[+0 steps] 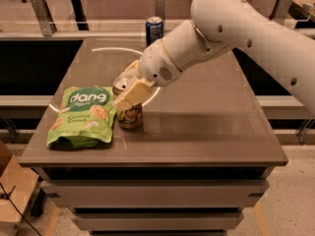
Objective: Move orange can near green rice chip bag
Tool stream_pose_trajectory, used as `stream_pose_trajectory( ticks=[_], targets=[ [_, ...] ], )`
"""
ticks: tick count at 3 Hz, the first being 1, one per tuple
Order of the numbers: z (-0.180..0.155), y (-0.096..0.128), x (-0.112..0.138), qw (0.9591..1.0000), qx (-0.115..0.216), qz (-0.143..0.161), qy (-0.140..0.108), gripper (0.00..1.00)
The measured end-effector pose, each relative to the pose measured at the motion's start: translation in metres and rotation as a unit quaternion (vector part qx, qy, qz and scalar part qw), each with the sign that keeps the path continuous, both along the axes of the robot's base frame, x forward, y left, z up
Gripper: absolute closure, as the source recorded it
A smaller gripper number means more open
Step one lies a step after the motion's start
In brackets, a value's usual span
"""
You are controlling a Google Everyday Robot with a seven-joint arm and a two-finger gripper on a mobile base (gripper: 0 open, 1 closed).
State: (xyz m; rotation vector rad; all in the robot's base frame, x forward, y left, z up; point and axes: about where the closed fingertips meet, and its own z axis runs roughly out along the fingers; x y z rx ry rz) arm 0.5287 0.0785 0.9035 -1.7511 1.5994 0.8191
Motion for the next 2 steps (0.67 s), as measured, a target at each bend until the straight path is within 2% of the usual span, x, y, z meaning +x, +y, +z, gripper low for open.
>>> stream_pose_trajectory(
  ticks=[2],
  targets=[
    [-0.0035, 0.0005, -0.0001, 0.9998, 0.014, -0.002, 0.014, 0.13]
  ],
)
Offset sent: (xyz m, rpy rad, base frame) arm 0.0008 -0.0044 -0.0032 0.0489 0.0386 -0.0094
